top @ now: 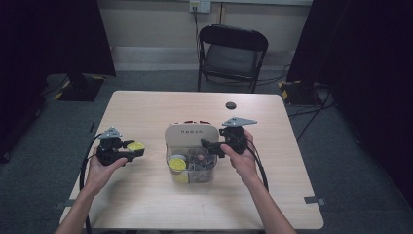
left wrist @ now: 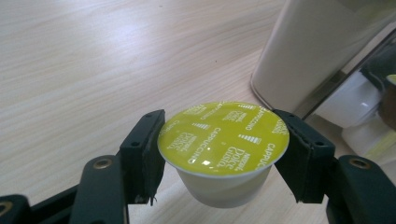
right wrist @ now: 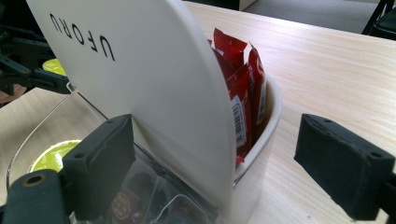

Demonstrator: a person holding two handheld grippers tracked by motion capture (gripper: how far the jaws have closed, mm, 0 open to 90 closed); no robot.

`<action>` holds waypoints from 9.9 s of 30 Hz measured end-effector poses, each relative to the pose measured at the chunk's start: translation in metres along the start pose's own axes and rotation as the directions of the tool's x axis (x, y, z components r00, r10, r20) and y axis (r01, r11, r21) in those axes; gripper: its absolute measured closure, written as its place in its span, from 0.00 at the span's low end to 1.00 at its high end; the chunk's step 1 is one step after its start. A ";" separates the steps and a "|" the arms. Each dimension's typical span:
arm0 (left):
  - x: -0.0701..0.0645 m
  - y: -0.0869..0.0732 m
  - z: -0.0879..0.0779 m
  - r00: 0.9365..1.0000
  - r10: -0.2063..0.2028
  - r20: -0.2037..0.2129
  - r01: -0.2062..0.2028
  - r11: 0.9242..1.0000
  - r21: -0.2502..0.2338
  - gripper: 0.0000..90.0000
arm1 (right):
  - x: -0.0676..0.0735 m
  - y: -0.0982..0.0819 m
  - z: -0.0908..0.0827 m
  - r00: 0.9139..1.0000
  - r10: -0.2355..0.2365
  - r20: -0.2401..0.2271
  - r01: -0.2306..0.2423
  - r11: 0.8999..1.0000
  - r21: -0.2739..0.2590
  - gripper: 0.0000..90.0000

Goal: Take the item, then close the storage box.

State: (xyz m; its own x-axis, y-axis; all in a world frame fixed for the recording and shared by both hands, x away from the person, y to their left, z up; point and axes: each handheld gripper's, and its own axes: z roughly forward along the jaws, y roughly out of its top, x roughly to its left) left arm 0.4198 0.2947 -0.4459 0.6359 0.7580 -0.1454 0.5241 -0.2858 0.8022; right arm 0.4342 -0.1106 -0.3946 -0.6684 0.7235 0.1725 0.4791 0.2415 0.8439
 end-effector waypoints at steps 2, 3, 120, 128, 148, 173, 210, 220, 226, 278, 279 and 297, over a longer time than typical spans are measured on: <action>0.000 -0.001 0.003 1.000 0.002 0.003 -0.002 1.000 0.008 0.42 | 0.000 -0.001 0.000 1.000 0.001 0.001 -0.001 1.000 0.002 0.12; 0.000 -0.002 0.005 1.000 0.004 0.000 -0.004 1.000 0.015 0.42 | 0.000 -0.001 0.001 1.000 -0.002 0.004 0.002 1.000 0.003 0.12; 0.000 -0.071 -0.001 0.981 0.044 -0.187 -0.024 0.994 0.109 0.16 | 0.020 0.019 -0.024 0.988 -0.066 -0.141 0.054 0.995 -0.082 0.52; 0.000 -0.071 -0.002 0.982 0.043 -0.186 -0.023 0.994 0.108 0.16 | 0.025 0.017 -0.020 0.986 -0.066 -0.152 0.055 0.995 -0.077 0.53; -0.001 -0.072 -0.002 0.980 0.033 -0.197 -0.013 0.995 0.102 0.16 | 0.029 0.006 -0.027 0.993 -0.040 -0.108 0.033 0.997 -0.063 0.33; -0.001 -0.072 -0.002 0.980 0.034 -0.197 -0.014 0.995 0.102 0.16 | 0.030 -0.013 -0.040 0.993 -0.061 -0.103 0.060 0.998 -0.014 0.26; -0.001 -0.072 -0.003 0.980 0.036 -0.195 -0.016 0.995 0.103 0.16 | 0.023 -0.049 -0.042 0.995 -0.034 -0.096 0.037 0.999 0.029 0.19; -0.001 -0.072 -0.003 0.980 0.035 -0.195 -0.015 0.995 0.102 0.16 | 0.021 -0.060 -0.045 0.995 -0.039 -0.091 0.043 0.998 0.040 0.19; -0.001 -0.072 -0.003 0.980 0.034 -0.195 -0.015 0.995 0.102 0.16 | 0.015 -0.068 -0.049 0.997 -0.030 -0.067 0.033 0.998 0.052 0.19; -0.001 -0.072 -0.003 0.980 0.038 -0.194 -0.018 0.994 0.104 0.16 | -0.106 -0.094 -0.050 0.918 0.124 0.377 -0.197 0.967 0.164 0.16; -0.001 -0.072 -0.003 0.980 0.036 -0.194 -0.017 0.995 0.103 0.16 | -0.107 -0.095 -0.049 0.916 0.125 0.381 -0.203 0.964 0.172 0.16; -0.001 -0.072 -0.003 0.980 0.033 -0.196 -0.013 0.995 0.102 0.16 | -0.118 -0.123 -0.047 0.884 0.074 0.461 -0.178 0.966 0.186 0.15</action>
State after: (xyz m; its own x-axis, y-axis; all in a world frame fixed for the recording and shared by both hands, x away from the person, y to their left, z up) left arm 0.3797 0.3160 -0.5023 0.5295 0.8483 -0.0023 0.5708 -0.3543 0.7407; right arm 0.4268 -0.2563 -0.4949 -0.2931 0.9559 -0.0192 0.6877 0.2247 0.6904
